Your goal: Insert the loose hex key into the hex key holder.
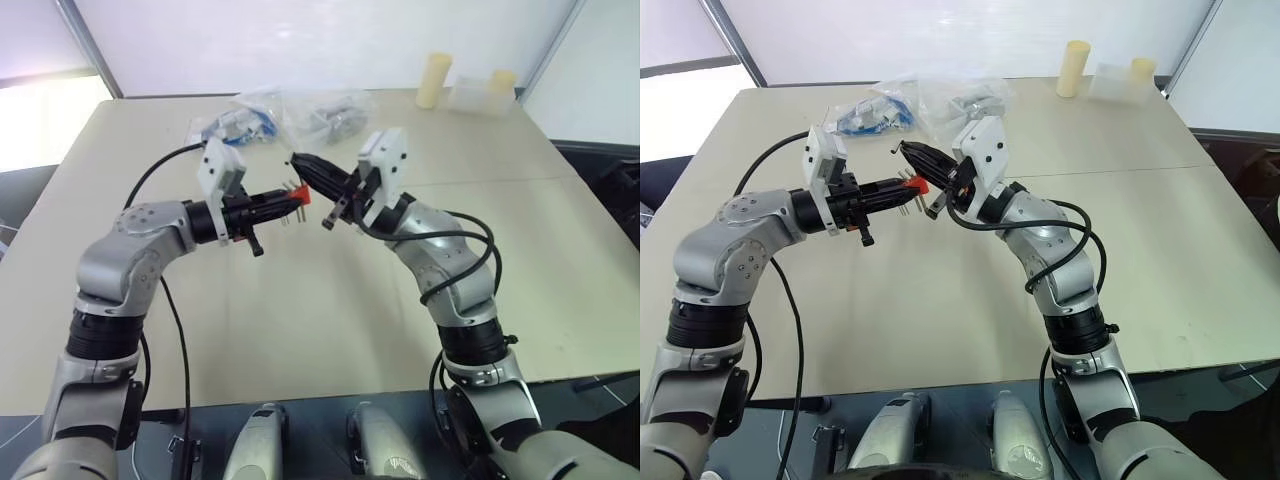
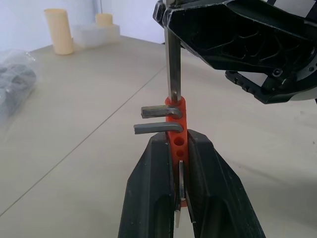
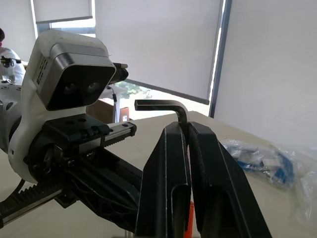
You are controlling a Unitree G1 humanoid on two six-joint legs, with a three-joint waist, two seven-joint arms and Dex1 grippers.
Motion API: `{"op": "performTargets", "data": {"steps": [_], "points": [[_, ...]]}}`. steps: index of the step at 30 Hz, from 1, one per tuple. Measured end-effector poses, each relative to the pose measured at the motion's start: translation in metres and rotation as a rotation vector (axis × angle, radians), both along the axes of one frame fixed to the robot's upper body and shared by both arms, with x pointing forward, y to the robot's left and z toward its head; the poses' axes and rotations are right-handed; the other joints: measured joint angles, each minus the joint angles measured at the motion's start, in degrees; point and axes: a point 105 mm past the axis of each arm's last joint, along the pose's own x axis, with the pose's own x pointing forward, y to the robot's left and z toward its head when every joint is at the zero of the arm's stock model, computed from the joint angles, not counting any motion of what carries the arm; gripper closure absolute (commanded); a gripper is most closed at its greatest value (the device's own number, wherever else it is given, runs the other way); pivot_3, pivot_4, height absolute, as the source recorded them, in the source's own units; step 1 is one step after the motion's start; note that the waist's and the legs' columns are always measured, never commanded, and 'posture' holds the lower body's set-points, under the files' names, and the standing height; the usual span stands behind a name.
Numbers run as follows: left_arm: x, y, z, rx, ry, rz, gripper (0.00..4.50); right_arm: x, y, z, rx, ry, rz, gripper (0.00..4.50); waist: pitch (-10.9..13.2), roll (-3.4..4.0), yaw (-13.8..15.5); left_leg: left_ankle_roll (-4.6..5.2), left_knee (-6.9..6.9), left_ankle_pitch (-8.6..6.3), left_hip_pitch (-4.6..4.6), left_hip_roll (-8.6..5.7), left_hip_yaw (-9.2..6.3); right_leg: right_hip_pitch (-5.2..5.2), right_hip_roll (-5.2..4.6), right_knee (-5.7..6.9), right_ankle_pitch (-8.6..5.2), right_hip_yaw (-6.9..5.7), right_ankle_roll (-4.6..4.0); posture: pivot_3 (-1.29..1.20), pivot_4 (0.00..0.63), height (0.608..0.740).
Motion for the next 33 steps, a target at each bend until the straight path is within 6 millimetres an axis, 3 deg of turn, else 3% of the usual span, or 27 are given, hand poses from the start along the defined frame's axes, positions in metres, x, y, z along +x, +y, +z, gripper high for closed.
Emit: {"op": "performTargets", "data": {"steps": [1,4,7,13,19,25,33], "points": [[0.000,0.000,0.000,-0.001,-0.001,-0.001,4.50,0.000,-0.001,-0.001,-0.002,0.002,-0.003,3.57,0.00,0.00,0.00,0.00,0.00,0.00,0.00,0.00,0.00,0.00,0.00,0.00,0.00,0.00,0.00,0.00,0.150,0.740],[0.000,0.000,0.000,-0.001,-0.001,-0.001,4.50,0.002,-0.004,-0.009,-0.022,0.029,-0.009,1.99,0.00,0.00,0.02,0.00,0.00,0.00,0.00,0.00,0.00,0.00,-0.01,-0.01,0.00,0.00,0.00,0.00,0.150,0.740],[0.000,-0.001,0.000,-0.002,-0.001,-0.001,4.50,-0.001,-0.007,-0.019,-0.083,0.056,0.010,1.99,0.00,0.00,0.11,0.00,0.00,0.00,0.00,0.00,0.00,0.02,-0.01,-0.03,0.00,0.00,0.00,0.00,0.150,0.740],[0.000,-0.003,-0.001,-0.010,0.003,-0.008,4.50,-0.025,-0.035,-0.046,-0.254,0.148,0.096,1.99,0.01,-0.01,0.50,0.02,0.00,-0.01,-0.04,-0.02,0.00,0.05,-0.03,-0.14,0.00,-0.01,0.01,0.00,0.150,0.740],[-0.006,-0.019,-0.011,-0.022,0.064,-0.073,4.50,-0.037,-0.060,-0.056,-0.310,0.208,0.078,1.99,0.01,-0.02,0.57,0.03,0.01,-0.02,-0.03,-0.01,-0.01,0.07,0.00,-0.14,0.00,-0.02,0.01,0.00,0.150,0.740],[-0.022,-0.049,-0.039,-0.065,0.231,-0.190,4.50,-0.035,-0.062,-0.059,-0.302,0.223,0.037,1.99,0.01,-0.03,0.62,0.03,0.01,-0.02,-0.03,0.00,-0.01,0.07,0.00,-0.14,-0.01,-0.02,0.01,0.00,0.150,0.740],[-0.010,-0.061,-0.065,-0.144,0.437,-0.162,4.50,-0.035,-0.065,-0.068,-0.344,0.224,0.008,1.99,0.02,-0.04,1.63,0.03,0.06,-0.02,-0.01,-0.04,-0.02,0.12,-0.01,-0.16,-0.01,-0.03,0.02,0.00,0.150,0.740]]}}
